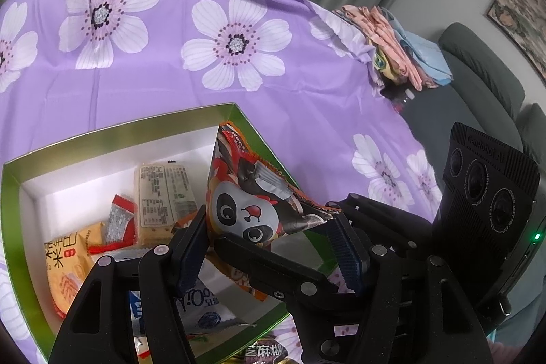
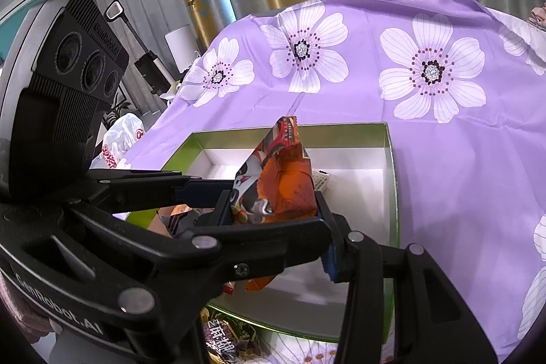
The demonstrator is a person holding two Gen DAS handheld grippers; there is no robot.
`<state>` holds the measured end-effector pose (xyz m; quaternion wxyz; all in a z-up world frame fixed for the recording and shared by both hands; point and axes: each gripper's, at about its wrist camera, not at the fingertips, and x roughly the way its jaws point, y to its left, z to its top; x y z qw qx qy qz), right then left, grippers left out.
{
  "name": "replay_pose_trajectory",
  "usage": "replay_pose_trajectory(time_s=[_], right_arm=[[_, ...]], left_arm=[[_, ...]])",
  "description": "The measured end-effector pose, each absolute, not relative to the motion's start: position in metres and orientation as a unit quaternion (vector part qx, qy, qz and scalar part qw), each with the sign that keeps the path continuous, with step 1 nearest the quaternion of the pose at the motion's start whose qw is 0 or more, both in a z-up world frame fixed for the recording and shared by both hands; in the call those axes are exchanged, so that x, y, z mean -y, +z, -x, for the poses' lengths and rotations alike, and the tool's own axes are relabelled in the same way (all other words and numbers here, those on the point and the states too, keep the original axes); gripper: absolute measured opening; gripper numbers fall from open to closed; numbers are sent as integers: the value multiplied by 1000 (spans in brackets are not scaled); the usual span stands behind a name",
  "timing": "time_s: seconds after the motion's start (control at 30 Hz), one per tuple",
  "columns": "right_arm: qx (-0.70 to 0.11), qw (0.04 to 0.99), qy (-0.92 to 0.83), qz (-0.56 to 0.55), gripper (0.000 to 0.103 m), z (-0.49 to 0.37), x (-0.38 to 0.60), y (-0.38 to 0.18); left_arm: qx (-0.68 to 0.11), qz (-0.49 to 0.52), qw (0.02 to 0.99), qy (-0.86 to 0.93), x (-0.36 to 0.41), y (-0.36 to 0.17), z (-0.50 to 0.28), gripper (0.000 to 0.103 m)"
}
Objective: Organize snacks
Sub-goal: 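Lower the orange panda bag into the green box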
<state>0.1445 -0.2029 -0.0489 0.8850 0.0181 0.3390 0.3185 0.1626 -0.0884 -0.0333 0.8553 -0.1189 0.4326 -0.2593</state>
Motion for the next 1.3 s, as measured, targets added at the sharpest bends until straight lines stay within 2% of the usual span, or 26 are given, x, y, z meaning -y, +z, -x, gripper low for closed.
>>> replay_pose_trajectory(time_s=[1.3], right_arm=[[-354,881,315,-10,46,-146,200,-55]], left_arm=[[-444,117,852,-252,87,-43,-163,67]])
